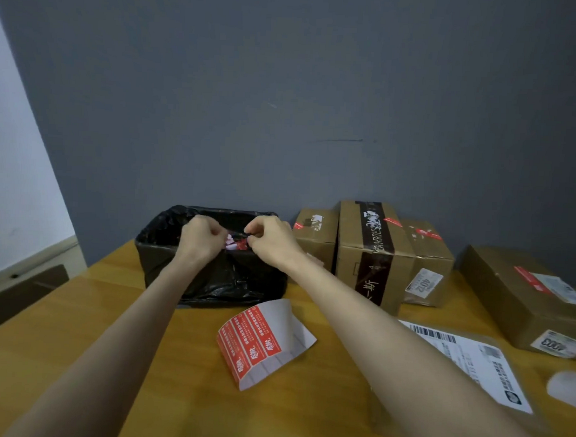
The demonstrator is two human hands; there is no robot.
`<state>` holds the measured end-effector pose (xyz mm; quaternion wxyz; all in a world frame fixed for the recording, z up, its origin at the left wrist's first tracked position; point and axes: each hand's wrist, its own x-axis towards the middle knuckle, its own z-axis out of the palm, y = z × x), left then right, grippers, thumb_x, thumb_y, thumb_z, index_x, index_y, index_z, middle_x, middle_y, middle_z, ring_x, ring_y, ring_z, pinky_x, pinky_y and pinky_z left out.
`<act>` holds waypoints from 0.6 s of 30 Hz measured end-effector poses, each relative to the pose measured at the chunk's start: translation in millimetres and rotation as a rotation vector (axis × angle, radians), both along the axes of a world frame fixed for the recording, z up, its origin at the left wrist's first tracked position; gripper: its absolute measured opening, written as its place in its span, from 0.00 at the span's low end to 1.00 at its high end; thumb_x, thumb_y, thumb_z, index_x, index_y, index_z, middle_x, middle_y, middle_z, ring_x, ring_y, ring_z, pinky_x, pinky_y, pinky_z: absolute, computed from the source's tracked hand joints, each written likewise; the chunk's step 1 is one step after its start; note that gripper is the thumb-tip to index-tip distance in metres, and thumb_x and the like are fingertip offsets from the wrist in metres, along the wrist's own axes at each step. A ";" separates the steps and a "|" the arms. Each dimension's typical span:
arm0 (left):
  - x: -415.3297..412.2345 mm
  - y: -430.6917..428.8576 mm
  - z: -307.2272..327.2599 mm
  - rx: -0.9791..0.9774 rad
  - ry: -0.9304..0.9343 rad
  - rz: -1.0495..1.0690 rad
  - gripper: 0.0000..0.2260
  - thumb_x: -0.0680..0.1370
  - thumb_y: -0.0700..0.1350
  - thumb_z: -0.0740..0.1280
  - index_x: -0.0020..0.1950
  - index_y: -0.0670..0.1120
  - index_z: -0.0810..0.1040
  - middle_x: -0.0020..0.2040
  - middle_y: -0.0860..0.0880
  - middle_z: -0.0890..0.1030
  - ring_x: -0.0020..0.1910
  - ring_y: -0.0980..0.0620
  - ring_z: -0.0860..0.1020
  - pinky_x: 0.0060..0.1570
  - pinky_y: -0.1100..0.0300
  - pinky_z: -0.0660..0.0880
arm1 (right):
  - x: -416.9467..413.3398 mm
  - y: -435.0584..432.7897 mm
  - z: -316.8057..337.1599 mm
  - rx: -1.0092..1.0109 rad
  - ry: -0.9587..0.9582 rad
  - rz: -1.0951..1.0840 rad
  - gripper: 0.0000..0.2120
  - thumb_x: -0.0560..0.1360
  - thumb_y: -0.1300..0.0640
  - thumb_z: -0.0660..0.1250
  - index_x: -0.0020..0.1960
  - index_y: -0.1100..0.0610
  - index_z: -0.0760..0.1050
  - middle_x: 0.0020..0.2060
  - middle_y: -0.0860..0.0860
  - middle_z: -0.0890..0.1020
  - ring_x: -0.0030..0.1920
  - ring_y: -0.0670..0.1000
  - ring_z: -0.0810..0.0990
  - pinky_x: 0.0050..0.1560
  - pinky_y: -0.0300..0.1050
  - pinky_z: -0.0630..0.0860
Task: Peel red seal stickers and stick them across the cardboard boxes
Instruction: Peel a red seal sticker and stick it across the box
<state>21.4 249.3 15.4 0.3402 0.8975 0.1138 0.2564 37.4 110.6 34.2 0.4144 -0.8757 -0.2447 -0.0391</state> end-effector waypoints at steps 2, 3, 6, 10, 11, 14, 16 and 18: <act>3.8 4.1 -3.3 0.041 0.070 -0.051 0.11 0.79 0.42 0.61 0.46 0.38 0.80 0.50 0.44 0.77 0.46 0.48 0.75 0.47 0.57 0.71 | -0.7 3.3 -1.5 -0.054 -0.009 0.047 0.15 0.77 0.64 0.62 0.62 0.59 0.75 0.61 0.55 0.77 0.62 0.52 0.74 0.59 0.40 0.68; 4.5 5.8 -4.1 0.083 0.100 -0.052 0.11 0.79 0.43 0.60 0.47 0.39 0.80 0.53 0.46 0.75 0.50 0.47 0.74 0.51 0.52 0.69 | -0.7 4.5 -2.7 -0.074 -0.014 0.062 0.15 0.77 0.64 0.62 0.63 0.59 0.75 0.62 0.55 0.77 0.63 0.53 0.73 0.61 0.41 0.68; 0.1 2.9 -3.5 0.249 0.211 -0.044 0.14 0.82 0.44 0.54 0.57 0.46 0.79 0.56 0.48 0.75 0.59 0.46 0.71 0.58 0.49 0.60 | -0.6 6.1 -7.3 -0.119 -0.031 0.086 0.16 0.77 0.64 0.60 0.64 0.59 0.74 0.62 0.56 0.76 0.64 0.54 0.73 0.63 0.44 0.69; -1.7 -2.8 -2.3 0.329 0.265 -0.048 0.15 0.82 0.46 0.50 0.57 0.48 0.76 0.55 0.46 0.78 0.60 0.44 0.72 0.63 0.49 0.57 | -1.5 2.8 -9.1 -0.120 -0.060 0.104 0.16 0.77 0.65 0.59 0.63 0.59 0.74 0.61 0.56 0.77 0.64 0.54 0.72 0.64 0.46 0.69; -0.7 -3.9 -2.0 0.344 0.310 -0.052 0.16 0.82 0.47 0.49 0.54 0.48 0.77 0.52 0.46 0.78 0.59 0.44 0.73 0.64 0.48 0.56 | -1.7 0.9 -7.8 -0.114 -0.065 0.099 0.15 0.77 0.64 0.59 0.63 0.59 0.74 0.61 0.56 0.77 0.64 0.54 0.72 0.64 0.46 0.69; 2.1 -8.5 -1.0 0.363 0.401 -0.065 0.18 0.82 0.49 0.49 0.53 0.46 0.77 0.52 0.46 0.77 0.60 0.45 0.72 0.65 0.45 0.56 | -3.0 -7.9 -1.5 -0.105 -0.075 0.081 0.15 0.77 0.65 0.59 0.63 0.60 0.74 0.62 0.56 0.77 0.64 0.54 0.72 0.65 0.45 0.68; 3.1 -9.9 0.9 0.282 0.344 -0.045 0.16 0.82 0.49 0.52 0.51 0.44 0.77 0.54 0.44 0.77 0.60 0.43 0.72 0.63 0.44 0.59 | -4.5 -16.0 3.0 -0.094 -0.085 0.073 0.16 0.77 0.66 0.58 0.64 0.60 0.73 0.63 0.55 0.76 0.65 0.53 0.72 0.65 0.43 0.67; 2.8 -10.5 4.7 0.227 0.289 -0.022 0.15 0.82 0.48 0.53 0.56 0.44 0.77 0.59 0.43 0.76 0.61 0.42 0.71 0.62 0.45 0.61 | -5.0 -25.5 7.2 -0.069 -0.088 0.055 0.16 0.77 0.66 0.58 0.64 0.59 0.73 0.63 0.55 0.76 0.65 0.52 0.72 0.64 0.41 0.67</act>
